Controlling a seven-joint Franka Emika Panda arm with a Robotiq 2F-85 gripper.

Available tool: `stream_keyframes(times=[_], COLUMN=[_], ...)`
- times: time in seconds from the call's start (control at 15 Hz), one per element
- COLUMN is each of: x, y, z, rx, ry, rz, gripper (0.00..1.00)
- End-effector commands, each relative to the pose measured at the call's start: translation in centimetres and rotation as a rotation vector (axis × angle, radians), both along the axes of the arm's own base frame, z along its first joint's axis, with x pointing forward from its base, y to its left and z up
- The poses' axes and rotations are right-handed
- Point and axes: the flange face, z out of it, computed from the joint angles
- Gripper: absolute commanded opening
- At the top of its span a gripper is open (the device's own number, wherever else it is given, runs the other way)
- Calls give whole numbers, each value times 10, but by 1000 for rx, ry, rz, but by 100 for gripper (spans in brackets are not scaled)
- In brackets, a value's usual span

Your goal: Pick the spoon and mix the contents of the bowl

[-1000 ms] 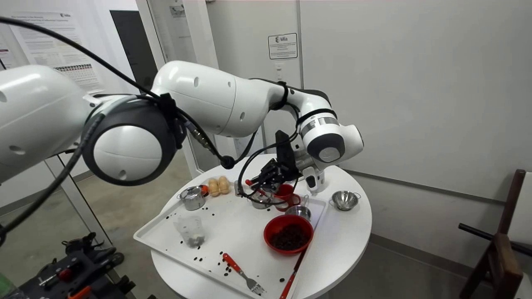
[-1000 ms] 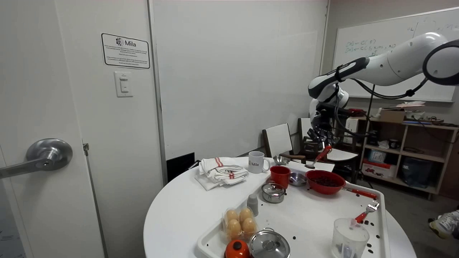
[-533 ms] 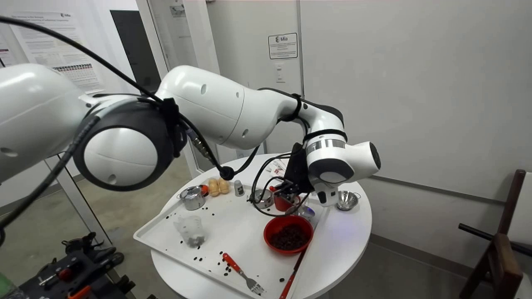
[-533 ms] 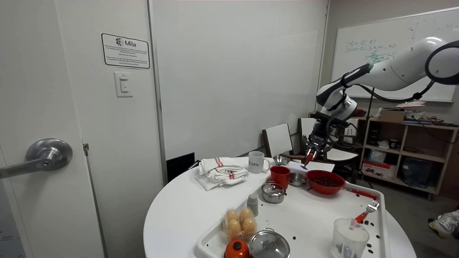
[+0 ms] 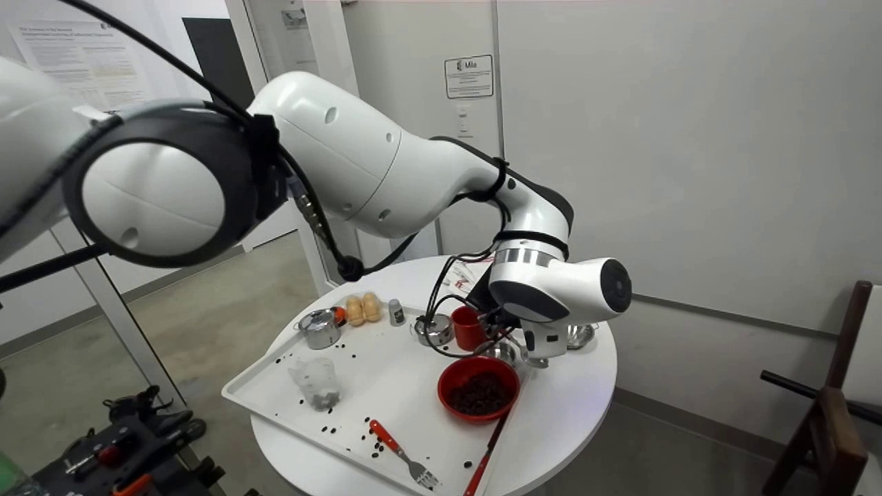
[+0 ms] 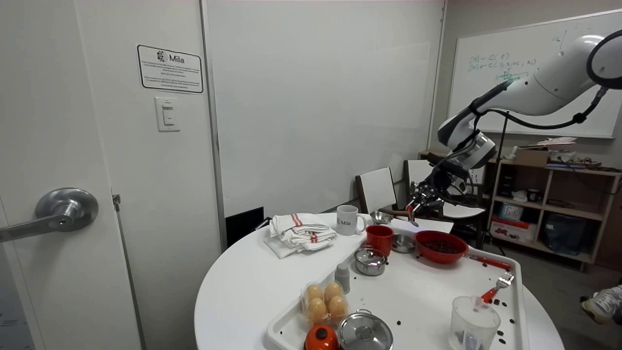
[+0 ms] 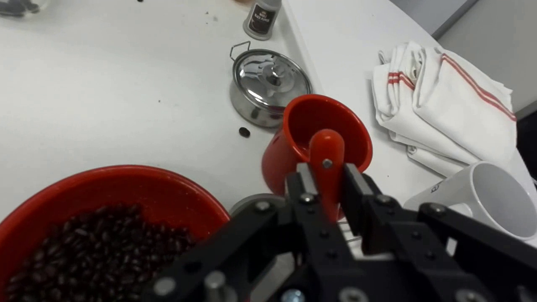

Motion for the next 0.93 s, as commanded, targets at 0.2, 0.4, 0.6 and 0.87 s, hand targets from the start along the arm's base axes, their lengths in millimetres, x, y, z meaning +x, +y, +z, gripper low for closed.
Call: stream_keyframes(times=[0.2,0.4,0.6,0.87], x=[-21,-34,-45,-58], y=[4,-1,-2,13], z=[24,40,60,68], rx=[18,8,7,67], ry=[-18,-44,-77,-68], rz=[91,101,113,209], gripper=[6,6,6,6])
